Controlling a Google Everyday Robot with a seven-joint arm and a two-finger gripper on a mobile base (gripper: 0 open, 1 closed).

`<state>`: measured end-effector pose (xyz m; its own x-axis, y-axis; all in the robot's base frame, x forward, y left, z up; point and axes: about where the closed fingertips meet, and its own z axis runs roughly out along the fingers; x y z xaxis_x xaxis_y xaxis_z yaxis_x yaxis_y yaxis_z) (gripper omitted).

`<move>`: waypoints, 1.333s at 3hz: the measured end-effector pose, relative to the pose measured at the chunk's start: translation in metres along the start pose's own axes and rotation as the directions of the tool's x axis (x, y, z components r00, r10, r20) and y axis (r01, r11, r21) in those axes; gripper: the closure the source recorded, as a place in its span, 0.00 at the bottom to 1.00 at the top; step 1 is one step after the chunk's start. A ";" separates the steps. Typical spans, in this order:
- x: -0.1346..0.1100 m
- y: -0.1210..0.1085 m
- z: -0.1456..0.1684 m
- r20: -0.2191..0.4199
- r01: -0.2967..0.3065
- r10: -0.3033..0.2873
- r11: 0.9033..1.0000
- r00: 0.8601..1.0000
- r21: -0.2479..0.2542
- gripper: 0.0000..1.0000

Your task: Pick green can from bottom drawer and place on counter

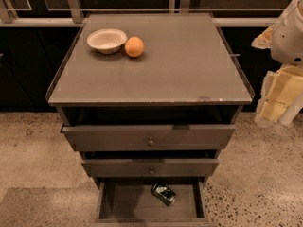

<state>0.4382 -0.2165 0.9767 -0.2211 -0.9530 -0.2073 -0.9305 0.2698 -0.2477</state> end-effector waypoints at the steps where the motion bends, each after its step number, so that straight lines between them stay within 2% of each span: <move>1: 0.000 0.000 0.000 0.000 0.000 0.000 1.000 1.000 0.000 0.00; 2: 0.002 0.006 -0.001 0.022 0.001 -0.001 1.000 1.000 0.028 0.00; 3: 0.017 0.036 0.005 0.103 -0.078 0.071 0.995 0.992 0.062 0.00; 4: 0.050 0.071 0.063 0.221 -0.243 0.238 0.970 0.946 -0.003 0.00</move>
Offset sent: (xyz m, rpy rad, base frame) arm -0.0168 -0.0017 -0.0086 0.0402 -0.0724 0.0021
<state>0.3800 -0.2361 0.8894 -0.3659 -0.8068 -0.4639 -0.8496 0.4930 -0.1874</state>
